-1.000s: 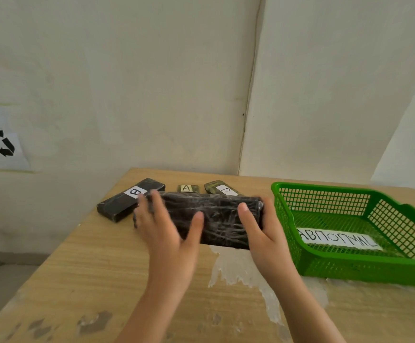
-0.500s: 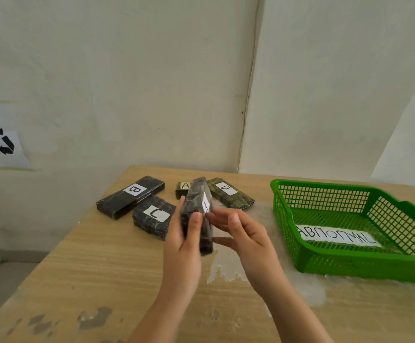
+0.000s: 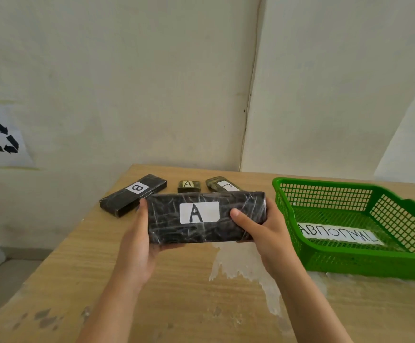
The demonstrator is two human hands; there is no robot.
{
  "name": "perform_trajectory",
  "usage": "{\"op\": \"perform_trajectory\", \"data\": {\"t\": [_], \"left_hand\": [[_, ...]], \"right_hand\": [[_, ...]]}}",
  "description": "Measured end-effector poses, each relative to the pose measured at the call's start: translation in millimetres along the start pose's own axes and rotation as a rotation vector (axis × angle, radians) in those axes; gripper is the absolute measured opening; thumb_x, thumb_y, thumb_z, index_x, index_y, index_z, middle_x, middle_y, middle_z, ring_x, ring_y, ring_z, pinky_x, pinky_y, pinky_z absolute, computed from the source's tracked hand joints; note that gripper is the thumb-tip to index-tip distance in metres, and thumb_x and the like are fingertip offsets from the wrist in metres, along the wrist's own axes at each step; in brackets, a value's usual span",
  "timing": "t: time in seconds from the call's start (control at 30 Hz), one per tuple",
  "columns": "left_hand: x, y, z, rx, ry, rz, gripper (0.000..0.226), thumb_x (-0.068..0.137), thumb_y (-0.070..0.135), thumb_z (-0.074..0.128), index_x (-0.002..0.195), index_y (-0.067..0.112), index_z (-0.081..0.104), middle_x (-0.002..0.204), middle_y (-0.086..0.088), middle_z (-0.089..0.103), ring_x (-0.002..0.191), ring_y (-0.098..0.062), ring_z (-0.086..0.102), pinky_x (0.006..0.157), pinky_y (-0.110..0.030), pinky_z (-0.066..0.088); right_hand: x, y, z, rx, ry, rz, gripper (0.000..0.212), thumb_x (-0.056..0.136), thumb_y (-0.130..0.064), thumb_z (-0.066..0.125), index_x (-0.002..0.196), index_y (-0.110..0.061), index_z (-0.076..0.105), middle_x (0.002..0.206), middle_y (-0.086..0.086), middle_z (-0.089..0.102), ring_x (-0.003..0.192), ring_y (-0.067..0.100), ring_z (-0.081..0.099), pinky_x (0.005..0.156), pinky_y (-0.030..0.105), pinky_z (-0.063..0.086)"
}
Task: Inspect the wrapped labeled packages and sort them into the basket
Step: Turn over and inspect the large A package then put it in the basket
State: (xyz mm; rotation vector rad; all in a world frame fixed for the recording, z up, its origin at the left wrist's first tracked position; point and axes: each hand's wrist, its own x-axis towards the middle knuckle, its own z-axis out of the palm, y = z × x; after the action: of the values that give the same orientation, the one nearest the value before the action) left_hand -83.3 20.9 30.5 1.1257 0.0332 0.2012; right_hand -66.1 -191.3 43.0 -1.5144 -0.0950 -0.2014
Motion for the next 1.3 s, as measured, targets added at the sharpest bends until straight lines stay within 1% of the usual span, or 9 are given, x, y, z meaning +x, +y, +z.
{"op": "perform_trajectory", "data": {"t": [0.1,0.3,0.37,0.43,0.57,0.8,1.0,1.1,1.3], "left_hand": [[-2.3,-3.8,3.0,0.272,-0.001,0.076,0.077,0.067,0.078,0.054,0.12,0.023,0.057,0.108,-0.004,0.072,0.099,-0.022,0.069,0.078,-0.041,0.058],[-5.1,-4.5,9.1,0.521,0.095,0.281,0.047,0.072,0.046,0.075,0.113,0.034,0.056,0.106,0.011,0.069,0.096,0.003,0.064,0.091,-0.033,0.05],[-3.3,-1.5,8.9,0.565,0.08,0.323,0.057,0.072,0.043,0.074,0.122,0.026,0.052,0.108,0.012,0.067,0.1,0.003,0.062,0.095,-0.035,0.049],[-1.5,2.4,7.9,0.555,0.029,0.326,0.064,0.068,0.046,0.074,0.125,0.03,0.048,0.11,0.014,0.066,0.104,0.004,0.061,0.098,-0.037,0.048],[-1.9,9.1,11.0,0.31,-0.067,0.255,0.058,0.051,0.069,0.078,0.101,0.05,0.056,0.101,0.013,0.072,0.103,-0.012,0.066,0.095,-0.048,0.048],[-0.9,11.2,18.4,0.216,-0.029,0.302,0.024,0.055,0.035,0.074,0.074,0.031,0.06,0.08,0.012,0.066,0.085,-0.02,0.063,0.087,-0.054,0.049],[2.2,14.5,12.4,0.341,-0.098,0.294,0.034,0.055,0.045,0.078,0.081,0.031,0.062,0.091,0.015,0.068,0.089,-0.009,0.065,0.089,-0.049,0.052],[1.8,20.6,4.7,0.461,-0.145,0.349,0.052,0.047,0.07,0.078,0.085,0.036,0.065,0.103,0.016,0.07,0.1,-0.005,0.066,0.087,-0.04,0.053],[4.2,21.3,3.2,0.374,-0.247,0.509,0.042,0.051,0.064,0.081,0.084,0.039,0.072,0.094,0.006,0.074,0.095,-0.018,0.069,0.087,-0.045,0.054]], "right_hand": [[-3.6,4.5,3.2,-0.053,0.062,-0.04,0.047,0.069,-0.025,0.082,0.107,-0.023,0.055,0.101,-0.001,0.07,0.092,0.013,0.07,0.072,0.026,0.057],[-9.3,-1.5,3.0,-0.087,0.026,-0.131,0.039,0.073,-0.023,0.078,0.103,-0.03,0.053,0.098,-0.007,0.069,0.088,0.002,0.068,0.073,0.021,0.055],[-11.9,-7.3,2.0,-0.031,0.01,-0.121,0.023,0.08,-0.039,0.066,0.097,-0.029,0.054,0.093,-0.006,0.068,0.086,0.009,0.068,0.071,0.025,0.056],[-12.1,-11.5,0.2,-0.015,-0.03,-0.082,0.033,0.079,-0.057,0.049,0.093,-0.029,0.056,0.092,0.003,0.067,0.083,0.019,0.067,0.066,0.036,0.06],[-6.7,-12.8,-6.3,0.032,-0.036,-0.02,0.006,0.091,-0.031,0.06,0.085,-0.033,0.061,0.091,0.002,0.068,0.084,0.023,0.068,0.064,0.042,0.057],[-7.7,-2.5,-15.1,0.12,-0.134,-0.134,0.009,0.078,-0.018,0.06,0.084,-0.024,0.063,0.091,0.001,0.064,0.087,0.022,0.061,0.071,0.042,0.049],[-9.5,-3.2,-20.1,0.031,-0.163,-0.134,0.007,0.085,-0.027,0.062,0.091,-0.029,0.06,0.096,-0.001,0.065,0.094,0.024,0.063,0.076,0.039,0.053],[-9.7,-9.3,-30.2,-0.091,-0.277,-0.226,0.039,0.075,-0.053,0.071,0.107,-0.035,0.058,0.106,-0.009,0.067,0.1,0.015,0.066,0.083,0.03,0.056],[-5.9,-0.7,-28.9,0.106,-0.237,-0.383,0.037,0.058,-0.047,0.085,0.088,-0.03,0.07,0.104,-0.001,0.072,0.102,0.018,0.067,0.081,0.031,0.056]]}}
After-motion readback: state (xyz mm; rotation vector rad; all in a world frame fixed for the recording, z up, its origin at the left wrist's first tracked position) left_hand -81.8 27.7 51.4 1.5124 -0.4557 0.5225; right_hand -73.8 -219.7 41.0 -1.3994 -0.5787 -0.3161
